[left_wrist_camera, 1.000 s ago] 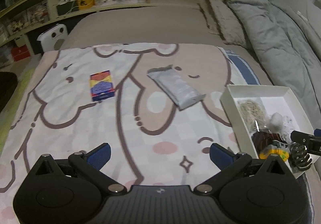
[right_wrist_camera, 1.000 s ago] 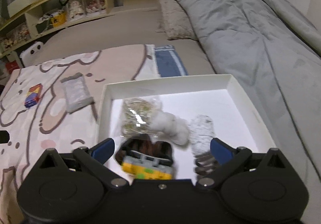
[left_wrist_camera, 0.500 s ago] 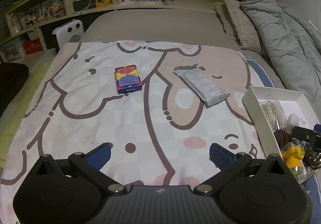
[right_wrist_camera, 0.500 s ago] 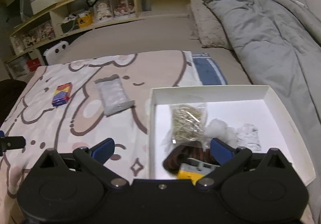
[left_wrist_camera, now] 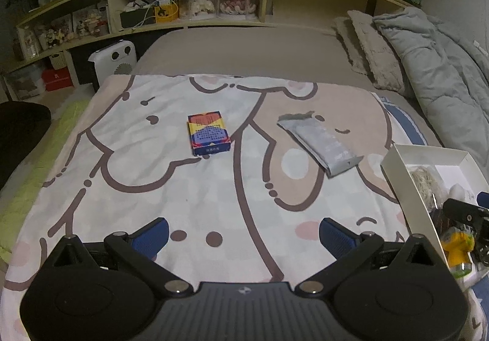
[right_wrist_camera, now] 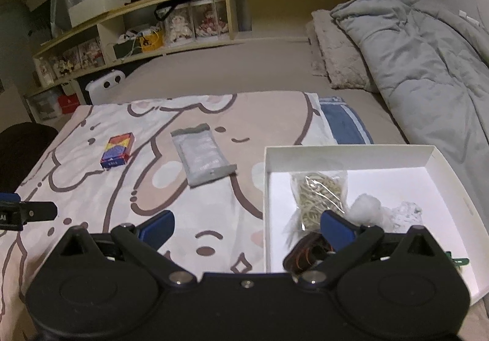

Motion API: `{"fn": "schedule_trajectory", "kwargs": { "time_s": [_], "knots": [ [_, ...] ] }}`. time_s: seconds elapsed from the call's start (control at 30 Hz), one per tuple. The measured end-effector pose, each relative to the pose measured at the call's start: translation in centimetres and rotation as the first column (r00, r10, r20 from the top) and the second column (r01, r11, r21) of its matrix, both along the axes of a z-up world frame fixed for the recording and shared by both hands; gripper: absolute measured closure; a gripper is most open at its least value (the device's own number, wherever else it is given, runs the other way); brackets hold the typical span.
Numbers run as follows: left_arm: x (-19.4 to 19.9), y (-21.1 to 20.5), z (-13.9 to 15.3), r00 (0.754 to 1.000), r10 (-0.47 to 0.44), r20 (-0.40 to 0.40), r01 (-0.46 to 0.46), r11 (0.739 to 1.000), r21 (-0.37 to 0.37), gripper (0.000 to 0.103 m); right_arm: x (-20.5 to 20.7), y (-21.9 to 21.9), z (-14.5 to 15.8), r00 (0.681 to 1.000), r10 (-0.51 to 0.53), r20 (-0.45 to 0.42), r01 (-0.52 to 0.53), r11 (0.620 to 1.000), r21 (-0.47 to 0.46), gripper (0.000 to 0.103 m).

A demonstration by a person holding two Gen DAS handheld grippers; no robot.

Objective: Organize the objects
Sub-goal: 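Move both tools toward the card box and grey pouch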

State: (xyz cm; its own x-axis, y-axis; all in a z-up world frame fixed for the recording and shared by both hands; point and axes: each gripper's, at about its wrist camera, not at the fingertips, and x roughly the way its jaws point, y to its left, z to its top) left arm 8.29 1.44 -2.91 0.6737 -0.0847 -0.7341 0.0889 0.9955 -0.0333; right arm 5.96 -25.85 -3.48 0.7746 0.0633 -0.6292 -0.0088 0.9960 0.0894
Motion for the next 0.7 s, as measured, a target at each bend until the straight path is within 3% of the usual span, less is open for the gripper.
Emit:
{"fn": "schedule_trajectory", "kwargs": {
  "time_s": [0.23, 0.4, 0.7],
  "knots": [
    [1.0, 0.7, -1.5, 0.999, 0.044, 0.025, -0.044, 0.999, 0.008, 0.000, 0.7, 1.1, -0.8, 0.998, 0.032, 0.062, -0.032, 0.999, 0.002, 0.000],
    [1.9, 1.0, -2.4, 0.997, 0.053, 0.056, -0.052, 0.999, -0.013, 0.000, 1.9, 2.3, -1.5, 0.991, 0.100, 0.093, -0.096, 0.994, -0.050, 0.000],
    [6.5, 1.2, -3.1, 0.996, 0.040, 0.085, -0.040, 0.999, 0.001, 0.000, 6.2, 3.3, -2.1, 0.979, 0.174, 0.107, -0.169, 0.984, -0.055, 0.000]
  ]
}}
